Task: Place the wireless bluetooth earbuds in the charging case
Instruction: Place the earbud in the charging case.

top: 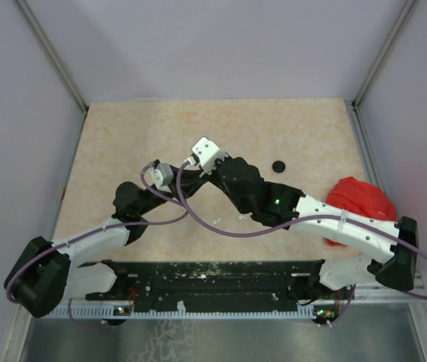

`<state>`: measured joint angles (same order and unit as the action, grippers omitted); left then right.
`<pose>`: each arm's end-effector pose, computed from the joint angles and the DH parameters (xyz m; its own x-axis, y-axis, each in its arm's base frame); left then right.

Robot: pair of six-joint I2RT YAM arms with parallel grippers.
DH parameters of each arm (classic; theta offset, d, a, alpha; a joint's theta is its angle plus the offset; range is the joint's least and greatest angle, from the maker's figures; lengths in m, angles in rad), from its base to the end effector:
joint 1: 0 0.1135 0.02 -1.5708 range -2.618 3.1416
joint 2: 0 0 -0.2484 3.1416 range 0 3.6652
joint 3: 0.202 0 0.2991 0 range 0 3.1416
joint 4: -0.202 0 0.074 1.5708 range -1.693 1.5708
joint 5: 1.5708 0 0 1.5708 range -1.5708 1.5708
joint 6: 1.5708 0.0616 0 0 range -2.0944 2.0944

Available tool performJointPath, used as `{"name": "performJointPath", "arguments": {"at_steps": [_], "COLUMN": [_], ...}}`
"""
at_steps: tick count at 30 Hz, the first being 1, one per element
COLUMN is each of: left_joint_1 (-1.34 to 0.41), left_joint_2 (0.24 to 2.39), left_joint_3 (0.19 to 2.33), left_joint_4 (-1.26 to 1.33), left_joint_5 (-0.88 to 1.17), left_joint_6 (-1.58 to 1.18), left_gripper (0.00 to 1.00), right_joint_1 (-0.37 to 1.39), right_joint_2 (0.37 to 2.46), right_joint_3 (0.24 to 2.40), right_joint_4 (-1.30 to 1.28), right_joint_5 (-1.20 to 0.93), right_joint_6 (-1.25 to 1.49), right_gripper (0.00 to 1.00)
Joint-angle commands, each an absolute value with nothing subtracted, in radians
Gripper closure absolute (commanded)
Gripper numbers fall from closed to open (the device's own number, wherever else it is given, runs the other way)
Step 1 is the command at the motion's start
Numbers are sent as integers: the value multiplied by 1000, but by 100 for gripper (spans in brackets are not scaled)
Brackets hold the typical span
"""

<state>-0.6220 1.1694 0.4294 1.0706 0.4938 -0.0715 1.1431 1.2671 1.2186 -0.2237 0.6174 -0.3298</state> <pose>0.2277 -0.1992 0.2305 0.2005 -0.2211 -0.9544 0.8940 0.4397 0.0859 0.1822 0.3136 0.3629 0.0599 -0.5053 -0.8609 -0.5192 0.7208 -0.4592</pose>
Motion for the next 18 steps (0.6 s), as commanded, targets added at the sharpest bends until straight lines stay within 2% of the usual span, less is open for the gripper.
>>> {"name": "performJointPath", "arguments": {"at_steps": [1,18], "left_joint_1": [-626,-630], "left_joint_2": [1151,1155], "left_joint_3": [454,466], "left_joint_4": [1113,1112], "left_joint_5": [489,460], "left_joint_6": [-104,-141], "left_gripper": [99,99], "right_joint_1": [1164,1196], "right_joint_2": [1279,1290], "right_joint_3": [1226,1204], "right_joint_4": [-167,-162], "right_joint_5": [645,666], "right_joint_6": [-350,-384], "right_gripper": [86,86]}}
